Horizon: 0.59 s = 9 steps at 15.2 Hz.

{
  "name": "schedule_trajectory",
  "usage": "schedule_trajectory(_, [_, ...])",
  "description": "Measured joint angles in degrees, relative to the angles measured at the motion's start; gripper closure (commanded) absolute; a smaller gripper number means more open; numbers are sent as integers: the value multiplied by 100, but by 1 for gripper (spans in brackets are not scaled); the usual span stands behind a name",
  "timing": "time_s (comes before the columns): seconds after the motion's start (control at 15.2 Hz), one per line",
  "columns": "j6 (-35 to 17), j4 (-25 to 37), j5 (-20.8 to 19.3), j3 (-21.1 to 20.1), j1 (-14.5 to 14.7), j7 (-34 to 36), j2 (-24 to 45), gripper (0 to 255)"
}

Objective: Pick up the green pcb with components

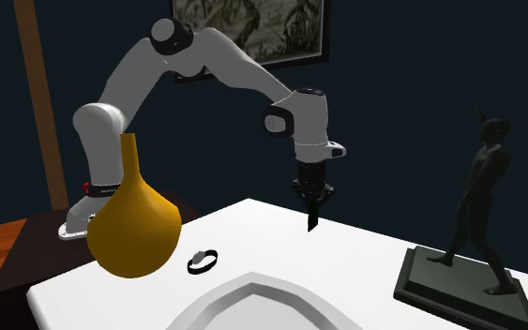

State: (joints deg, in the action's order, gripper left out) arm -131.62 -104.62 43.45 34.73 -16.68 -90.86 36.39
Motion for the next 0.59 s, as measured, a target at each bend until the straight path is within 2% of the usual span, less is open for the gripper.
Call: schedule_trajectory(0.59, [257, 19, -263, 189, 126, 207, -292, 255])
